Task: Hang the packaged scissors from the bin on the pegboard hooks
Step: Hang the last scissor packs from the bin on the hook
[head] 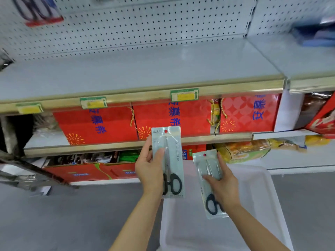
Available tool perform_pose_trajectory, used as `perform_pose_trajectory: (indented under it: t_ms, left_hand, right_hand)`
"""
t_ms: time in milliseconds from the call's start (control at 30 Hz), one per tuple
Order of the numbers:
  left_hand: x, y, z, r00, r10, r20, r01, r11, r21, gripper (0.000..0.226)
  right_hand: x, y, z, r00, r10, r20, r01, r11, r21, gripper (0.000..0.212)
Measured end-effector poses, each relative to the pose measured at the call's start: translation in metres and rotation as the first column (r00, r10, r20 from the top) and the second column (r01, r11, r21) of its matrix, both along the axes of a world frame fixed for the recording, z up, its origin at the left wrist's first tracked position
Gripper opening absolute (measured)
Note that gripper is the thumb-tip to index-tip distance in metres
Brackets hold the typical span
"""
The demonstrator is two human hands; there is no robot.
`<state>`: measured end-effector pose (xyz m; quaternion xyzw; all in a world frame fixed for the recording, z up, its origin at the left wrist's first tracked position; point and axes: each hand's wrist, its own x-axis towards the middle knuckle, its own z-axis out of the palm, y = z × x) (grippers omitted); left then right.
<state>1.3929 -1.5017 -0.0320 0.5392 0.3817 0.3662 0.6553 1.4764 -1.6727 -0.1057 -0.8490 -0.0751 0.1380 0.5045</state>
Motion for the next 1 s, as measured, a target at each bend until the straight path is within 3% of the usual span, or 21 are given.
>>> perform_pose_trajectory:
  t_ms: [167, 367, 633, 1000]
  left_hand:
    - [0.003, 0.018, 0.06, 0.995, 0.04, 0.094, -0.051, 0.992, 0.111, 0.049]
    - [0.01, 0.046, 0.135, 0.971, 0.157, 0.182, -0.188, 0.968, 0.166, 0.049]
    - [0.018, 0.08, 0.217, 0.931, 0.206, 0.302, -0.282, 0.93, 0.236, 0.051]
    - [0.059, 0.156, 0.313, 0.9, 0.169, 0.401, -0.288, 0.922, 0.258, 0.052]
  right_hand:
    - [0.004, 0.034, 0.092, 0.988, 0.012, 0.155, -0.039, 0.984, 0.176, 0.093]
    - [0.002, 0.069, 0.183, 0.977, 0.004, 0.215, -0.087, 0.921, 0.38, 0.088]
    - [0.001, 0.111, 0.276, 0.912, -0.009, 0.411, -0.192, 0.875, 0.444, 0.087]
    - [0.024, 0.191, 0.357, 0.865, -0.09, 0.494, -0.211, 0.828, 0.52, 0.087]
